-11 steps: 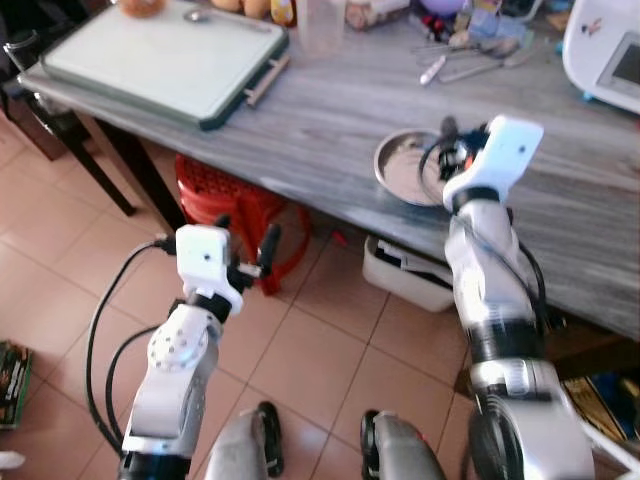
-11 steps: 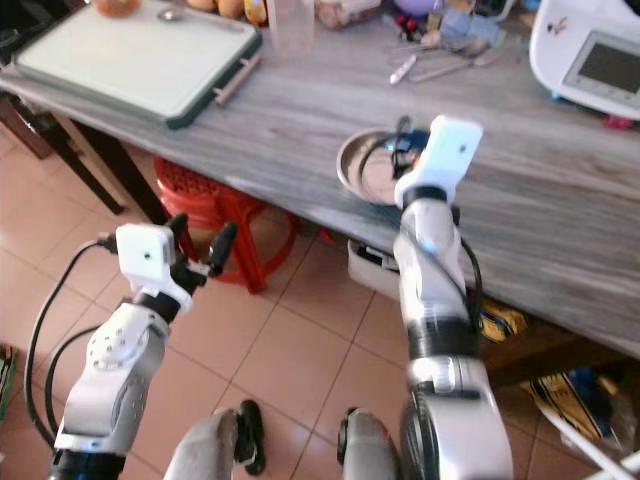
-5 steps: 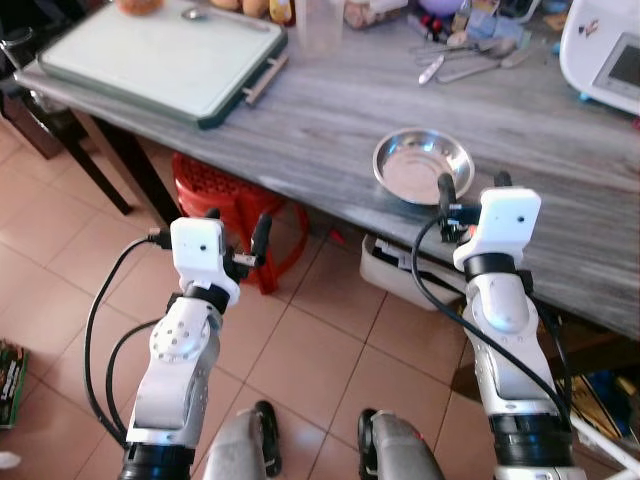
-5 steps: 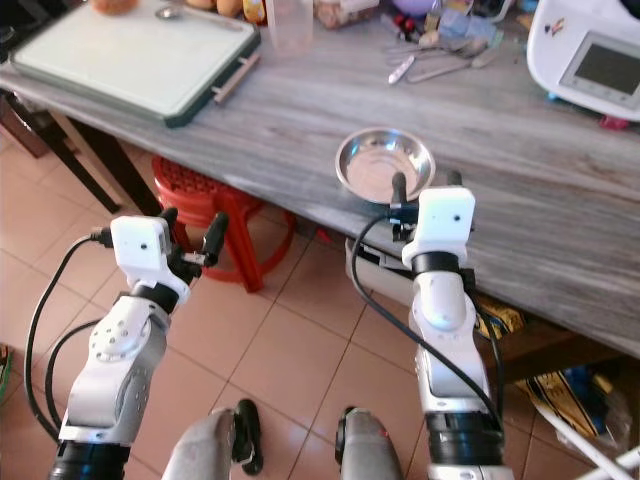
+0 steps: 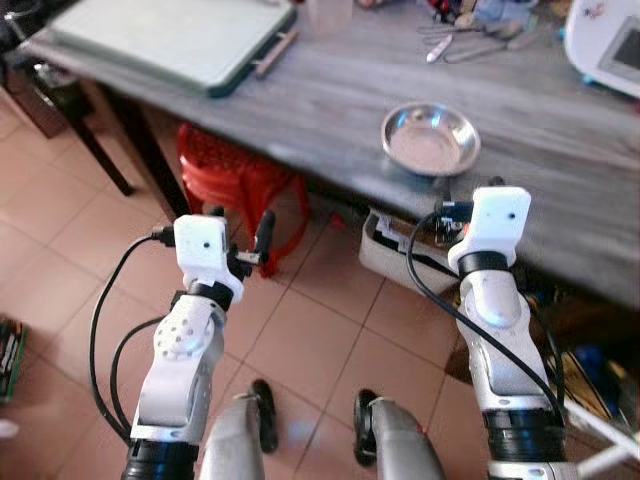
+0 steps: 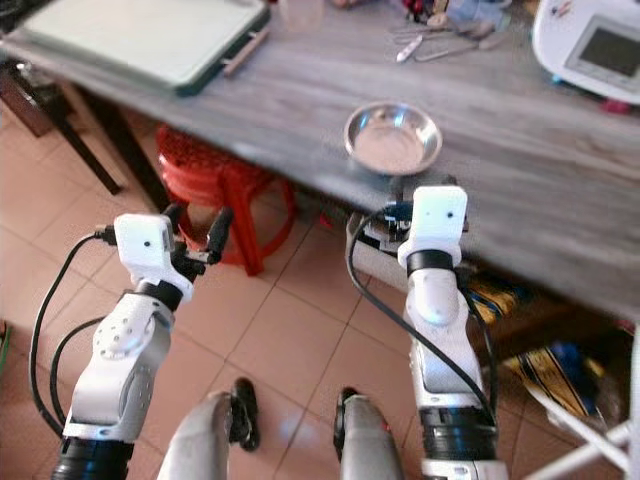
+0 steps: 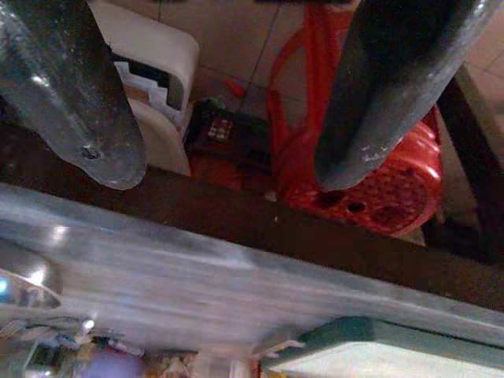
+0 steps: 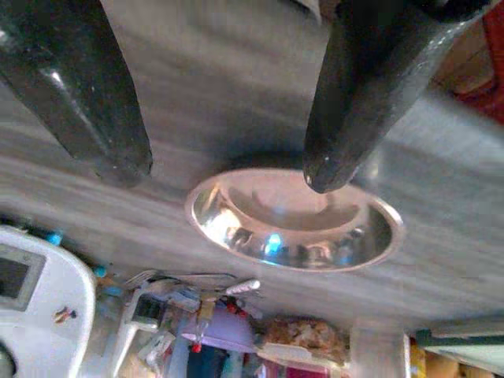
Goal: Setting the table
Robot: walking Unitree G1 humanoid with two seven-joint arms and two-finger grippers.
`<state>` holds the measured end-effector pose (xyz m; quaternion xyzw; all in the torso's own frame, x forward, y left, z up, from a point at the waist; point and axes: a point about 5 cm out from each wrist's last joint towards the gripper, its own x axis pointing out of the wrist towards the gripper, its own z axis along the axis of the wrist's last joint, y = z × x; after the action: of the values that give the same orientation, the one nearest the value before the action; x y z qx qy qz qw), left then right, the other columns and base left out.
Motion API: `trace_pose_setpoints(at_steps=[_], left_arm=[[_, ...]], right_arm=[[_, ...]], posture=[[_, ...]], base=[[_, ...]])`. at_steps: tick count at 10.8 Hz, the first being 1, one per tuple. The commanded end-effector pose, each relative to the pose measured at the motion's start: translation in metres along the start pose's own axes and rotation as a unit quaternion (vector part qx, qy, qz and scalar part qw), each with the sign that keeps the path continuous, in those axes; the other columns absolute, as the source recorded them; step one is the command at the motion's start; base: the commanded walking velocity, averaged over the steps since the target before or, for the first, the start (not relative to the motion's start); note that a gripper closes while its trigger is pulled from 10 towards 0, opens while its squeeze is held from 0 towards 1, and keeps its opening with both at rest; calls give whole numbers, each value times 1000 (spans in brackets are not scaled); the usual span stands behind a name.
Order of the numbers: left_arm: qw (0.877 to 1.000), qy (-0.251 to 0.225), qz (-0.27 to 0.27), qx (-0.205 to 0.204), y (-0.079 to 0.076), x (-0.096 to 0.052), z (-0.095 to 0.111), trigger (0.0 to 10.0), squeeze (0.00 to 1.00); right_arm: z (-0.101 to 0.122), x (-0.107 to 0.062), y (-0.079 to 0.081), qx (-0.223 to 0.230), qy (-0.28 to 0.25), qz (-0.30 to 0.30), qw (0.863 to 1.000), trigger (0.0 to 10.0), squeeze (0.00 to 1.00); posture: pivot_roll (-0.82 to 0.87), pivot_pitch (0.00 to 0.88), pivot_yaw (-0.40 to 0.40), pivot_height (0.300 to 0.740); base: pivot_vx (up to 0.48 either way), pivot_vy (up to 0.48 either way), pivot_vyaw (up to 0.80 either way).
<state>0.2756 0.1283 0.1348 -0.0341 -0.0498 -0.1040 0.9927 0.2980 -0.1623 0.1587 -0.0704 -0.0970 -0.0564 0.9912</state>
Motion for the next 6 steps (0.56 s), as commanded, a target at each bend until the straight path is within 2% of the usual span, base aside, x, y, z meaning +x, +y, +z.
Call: trace_pose_setpoints(at_steps=[1, 6], left_arm=[[1000, 14, 6, -2, 2, -3, -6, 10000, 0], [1000, 14, 6, -2, 2, -3, -6, 10000, 0]], right_arm=[[-2, -1, -3, 1, 5, -6, 1000, 10000, 0], [-2, -1, -3, 1, 5, -6, 1000, 10000, 0]], posture=[[-82, 209, -5, 740], [-82, 209, -5, 740]], base=[[-292, 0, 0], [-292, 0, 0]])
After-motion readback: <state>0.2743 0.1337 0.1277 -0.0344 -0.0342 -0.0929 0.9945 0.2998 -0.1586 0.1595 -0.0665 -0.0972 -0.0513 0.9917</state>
